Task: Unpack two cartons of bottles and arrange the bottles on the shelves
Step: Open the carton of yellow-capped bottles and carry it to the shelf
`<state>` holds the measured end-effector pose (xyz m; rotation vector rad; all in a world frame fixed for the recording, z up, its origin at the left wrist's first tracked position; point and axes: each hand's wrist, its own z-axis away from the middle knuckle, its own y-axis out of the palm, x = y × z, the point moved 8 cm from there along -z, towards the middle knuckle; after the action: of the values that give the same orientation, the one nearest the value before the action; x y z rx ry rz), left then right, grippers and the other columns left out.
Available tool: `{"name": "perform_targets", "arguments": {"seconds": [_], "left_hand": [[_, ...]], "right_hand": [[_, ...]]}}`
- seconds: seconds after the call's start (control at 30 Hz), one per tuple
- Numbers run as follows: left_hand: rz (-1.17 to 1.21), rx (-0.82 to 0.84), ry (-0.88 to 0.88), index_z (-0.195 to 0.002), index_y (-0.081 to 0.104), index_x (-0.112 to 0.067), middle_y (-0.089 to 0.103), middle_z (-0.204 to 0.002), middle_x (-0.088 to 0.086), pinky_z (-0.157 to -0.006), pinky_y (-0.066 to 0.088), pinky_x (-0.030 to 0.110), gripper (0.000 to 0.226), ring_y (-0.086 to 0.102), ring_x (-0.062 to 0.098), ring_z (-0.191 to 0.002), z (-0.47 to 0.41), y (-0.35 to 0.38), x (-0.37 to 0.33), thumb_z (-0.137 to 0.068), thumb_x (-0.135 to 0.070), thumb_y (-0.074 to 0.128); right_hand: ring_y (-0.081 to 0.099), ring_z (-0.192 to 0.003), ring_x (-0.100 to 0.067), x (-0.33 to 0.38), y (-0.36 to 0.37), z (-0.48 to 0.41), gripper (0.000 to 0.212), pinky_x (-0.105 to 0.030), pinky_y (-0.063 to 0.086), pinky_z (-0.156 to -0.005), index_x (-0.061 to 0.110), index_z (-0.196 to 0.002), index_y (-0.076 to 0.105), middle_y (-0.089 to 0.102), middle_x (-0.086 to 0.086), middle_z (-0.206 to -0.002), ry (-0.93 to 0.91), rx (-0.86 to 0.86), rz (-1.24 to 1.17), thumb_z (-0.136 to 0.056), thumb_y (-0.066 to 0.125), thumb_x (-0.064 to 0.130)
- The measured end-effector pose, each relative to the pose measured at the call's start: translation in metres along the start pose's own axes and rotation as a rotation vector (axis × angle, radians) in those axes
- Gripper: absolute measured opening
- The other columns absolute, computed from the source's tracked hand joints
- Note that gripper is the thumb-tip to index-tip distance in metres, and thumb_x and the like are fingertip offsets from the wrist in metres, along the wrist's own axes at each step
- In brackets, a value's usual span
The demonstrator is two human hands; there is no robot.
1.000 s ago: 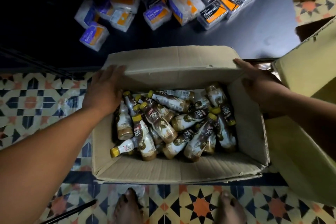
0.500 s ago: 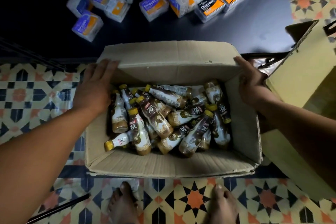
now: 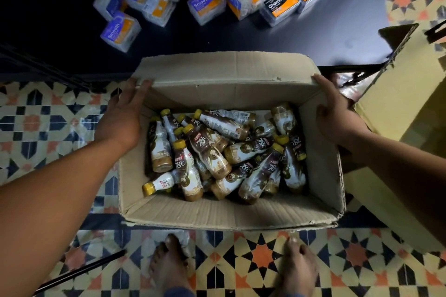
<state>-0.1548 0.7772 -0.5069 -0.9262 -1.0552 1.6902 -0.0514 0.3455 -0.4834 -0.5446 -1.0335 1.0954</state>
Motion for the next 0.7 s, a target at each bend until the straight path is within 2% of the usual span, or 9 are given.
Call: {"name": "perform_targets", "arguments": {"seconds": [0.07,0.17,0.23,0.3,0.37,0.43,0.5,0.63,0.7], "left_hand": [[0.004,0.003,-0.015,-0.154,-0.003,-0.053,-0.001,-0.168,-0.010,-0.102,0.044,0.063,0.115,0.023,0.043,-0.146,0.003,0.001,0.003,-0.082,0.017,0.052],[0.061,-0.036,-0.009,-0.156,-0.002,-0.050,-0.010,-0.168,-0.010,-0.102,0.045,0.060,0.110,0.019,0.042,-0.149,0.008,0.002,0.001,-0.084,0.014,0.052],[0.124,-0.076,-0.012,-0.159,0.001,-0.042,-0.016,-0.167,-0.005,-0.087,0.055,0.055,0.103,0.028,0.042,-0.146,0.017,0.003,0.000,-0.086,0.010,0.053],[0.153,-0.113,-0.061,-0.160,0.000,-0.035,-0.014,-0.168,0.002,-0.056,0.053,0.041,0.097,0.059,0.044,-0.111,0.032,0.008,0.005,-0.090,0.007,0.053],[0.182,-0.134,-0.117,-0.160,-0.003,-0.033,0.018,-0.164,0.017,-0.044,0.038,0.028,0.093,0.056,0.030,-0.063,0.050,0.016,0.014,-0.094,0.003,0.050],[0.200,-0.136,-0.165,-0.160,-0.007,-0.034,0.062,-0.104,0.023,-0.044,0.031,0.025,0.090,0.047,0.022,-0.050,0.065,0.022,0.021,-0.097,-0.002,0.048],[0.200,-0.140,-0.196,-0.160,-0.007,-0.035,0.051,-0.062,0.012,-0.044,0.030,0.026,0.087,0.046,0.025,-0.046,0.069,0.022,0.029,-0.098,-0.004,0.047],[0.185,-0.147,-0.175,-0.160,-0.006,-0.035,0.049,-0.057,0.011,-0.044,0.034,0.027,0.087,0.048,0.027,-0.045,0.064,0.017,0.033,-0.098,-0.005,0.048],[0.183,-0.157,-0.150,-0.159,-0.009,-0.034,0.056,-0.070,0.017,-0.045,0.036,0.029,0.089,0.048,0.027,-0.048,0.063,0.021,0.032,-0.097,-0.004,0.048]], "right_hand": [[0.052,-0.054,-0.022,0.000,-0.002,0.006,0.072,-0.029,0.037,-0.044,0.043,-0.160,0.010,0.045,-0.027,-0.149,0.042,0.067,0.024,-0.105,0.037,0.007],[0.045,-0.050,-0.018,0.000,0.003,0.007,0.077,-0.019,0.032,-0.035,0.039,-0.162,0.000,0.049,-0.033,-0.144,0.051,0.094,-0.001,-0.104,0.037,0.004],[0.048,-0.048,-0.022,-0.002,0.013,0.005,0.085,-0.028,0.034,-0.039,0.035,-0.161,-0.011,0.066,-0.033,-0.106,0.036,0.095,0.042,-0.103,0.040,0.002],[0.052,-0.051,-0.025,-0.008,0.019,0.011,0.095,-0.028,0.033,-0.045,0.037,-0.158,-0.021,0.062,-0.017,-0.072,0.046,0.031,0.074,-0.100,0.045,0.002],[0.051,-0.054,-0.024,-0.015,0.026,0.025,0.102,-0.031,0.034,-0.051,0.041,-0.156,-0.025,0.056,-0.013,-0.071,0.063,-0.016,0.059,-0.098,0.049,0.002],[0.049,-0.055,-0.025,-0.021,0.029,0.038,0.103,-0.036,0.038,-0.061,0.045,-0.155,-0.025,0.055,-0.015,-0.075,0.086,-0.057,0.059,-0.097,0.050,0.003],[0.045,-0.056,-0.026,-0.022,0.033,0.042,0.103,-0.039,0.038,-0.066,0.045,-0.156,-0.022,0.054,-0.017,-0.076,0.092,-0.078,0.060,-0.096,0.051,0.003],[0.052,-0.063,-0.033,-0.017,0.039,0.035,0.106,-0.043,0.043,-0.068,0.046,-0.155,-0.022,0.058,-0.020,-0.077,0.097,-0.111,0.064,-0.094,0.053,0.001],[0.052,-0.062,-0.033,-0.018,0.038,0.034,0.105,-0.043,0.043,-0.067,0.046,-0.155,-0.021,0.058,-0.020,-0.077,0.077,-0.130,0.081,-0.094,0.053,0.003]]}}
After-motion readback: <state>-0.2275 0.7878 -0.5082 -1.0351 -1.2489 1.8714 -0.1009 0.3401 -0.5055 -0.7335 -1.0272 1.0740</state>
